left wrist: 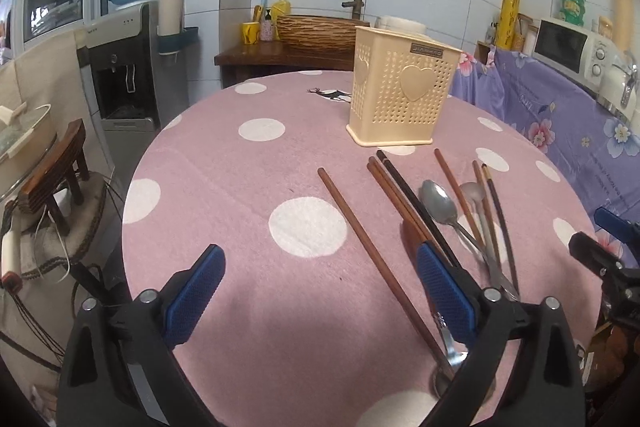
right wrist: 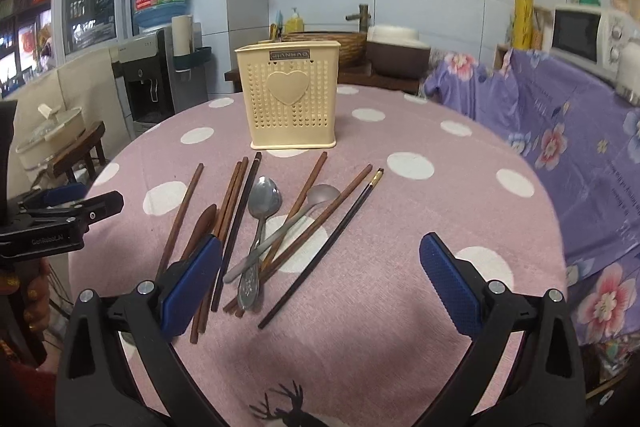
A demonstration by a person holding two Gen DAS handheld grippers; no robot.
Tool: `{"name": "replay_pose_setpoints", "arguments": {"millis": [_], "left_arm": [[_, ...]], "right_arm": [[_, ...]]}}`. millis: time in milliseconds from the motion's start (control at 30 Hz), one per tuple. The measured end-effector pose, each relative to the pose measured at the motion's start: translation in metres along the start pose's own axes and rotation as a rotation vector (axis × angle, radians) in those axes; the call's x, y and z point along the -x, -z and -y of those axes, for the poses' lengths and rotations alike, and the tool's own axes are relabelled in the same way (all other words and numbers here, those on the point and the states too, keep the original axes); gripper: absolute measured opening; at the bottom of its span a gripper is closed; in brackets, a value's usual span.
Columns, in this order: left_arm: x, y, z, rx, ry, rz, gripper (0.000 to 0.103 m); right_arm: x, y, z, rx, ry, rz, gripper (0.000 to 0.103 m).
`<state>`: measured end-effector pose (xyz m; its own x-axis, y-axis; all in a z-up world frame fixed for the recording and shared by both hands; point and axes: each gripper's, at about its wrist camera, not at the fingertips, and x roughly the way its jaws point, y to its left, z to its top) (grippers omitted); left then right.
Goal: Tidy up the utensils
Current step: 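Grasp the black gold-tipped chopstick with the right gripper while the left grasps a brown chopstick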
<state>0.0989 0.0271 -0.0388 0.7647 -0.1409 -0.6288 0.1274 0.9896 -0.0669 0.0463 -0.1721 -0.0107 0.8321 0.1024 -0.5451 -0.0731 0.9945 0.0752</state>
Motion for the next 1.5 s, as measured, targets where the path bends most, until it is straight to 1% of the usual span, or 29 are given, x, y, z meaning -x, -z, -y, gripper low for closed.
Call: {"name": "replay_pose_setpoints", "arguments": {"millis": [33,100,167,233,267,300,333,433,500,633,700,867,967,1100,1300,1367,1433,1500], "left_arm": [[-0.005,-0.006,0.0,-0.007,-0.009,-0.016,0.088],[-0.012,-0.014,-0.002,-0.001,-0.015,-0.037,0.078],[-0.018,-0.02,-0.004,0.013,0.006,-0.054,0.074],[-0.024,-0.025,-0.003,0.009,0.013,-0.065,0.07],[-0.027,-0.027,-0.003,0.006,0.011,-0.069,0.066],[-0.03,-0.028,-0.002,0.005,0.009,-0.074,0.062],[-0.034,-0.029,-0.002,0.007,0.01,-0.083,0.06],[-0.049,-0.031,-0.004,0.038,0.018,-0.128,0.05],[-0.059,-0.032,-0.005,0.068,0.047,-0.173,0.043],[-0.073,-0.037,0.001,0.088,0.072,-0.219,0.035],[-0.081,-0.039,0.004,0.092,0.07,-0.239,0.028],[-0.1,-0.039,0.012,0.126,0.058,-0.299,0.019],[-0.103,-0.04,0.02,0.103,0.0,-0.294,0.015],[-0.106,-0.041,0.025,0.098,-0.038,-0.292,0.011],[-0.114,-0.047,0.024,0.101,-0.04,-0.296,0.01],[-0.118,-0.05,0.022,0.106,-0.031,-0.301,0.01],[-0.122,-0.054,0.019,0.115,-0.016,-0.309,0.01],[-0.125,-0.057,0.018,0.118,-0.004,-0.315,0.01]], "right_arm": [[-0.004,-0.004,0.003,-0.014,-0.001,-0.009,0.088],[-0.014,-0.01,0.007,-0.027,0.006,-0.027,0.083],[-0.024,-0.015,0.01,-0.038,0.018,-0.054,0.079],[-0.038,-0.018,0.015,-0.059,0.026,-0.094,0.069],[-0.046,-0.019,0.019,-0.075,0.032,-0.121,0.066],[-0.055,-0.02,0.021,-0.09,0.034,-0.147,0.059],[-0.062,-0.02,0.024,-0.102,0.039,-0.169,0.053],[-0.079,-0.021,0.028,-0.131,0.055,-0.213,0.05],[-0.087,-0.023,0.029,-0.14,0.068,-0.224,0.05],[-0.092,-0.025,0.029,-0.146,0.073,-0.22,0.049],[-0.091,-0.026,0.027,-0.143,0.076,-0.213,0.049],[-0.088,-0.023,0.027,-0.138,0.079,-0.207,0.049],[-0.086,-0.022,0.031,-0.146,0.079,-0.2,0.049],[-0.087,-0.023,0.036,-0.144,0.069,-0.197,0.049],[-0.101,-0.027,0.043,-0.177,0.054,-0.238,0.049],[-0.108,-0.03,0.044,-0.195,0.049,-0.261,0.045],[-0.119,-0.035,0.045,-0.216,0.039,-0.292,0.037],[-0.13,-0.041,0.043,-0.218,0.049,-0.315,0.034]]}}
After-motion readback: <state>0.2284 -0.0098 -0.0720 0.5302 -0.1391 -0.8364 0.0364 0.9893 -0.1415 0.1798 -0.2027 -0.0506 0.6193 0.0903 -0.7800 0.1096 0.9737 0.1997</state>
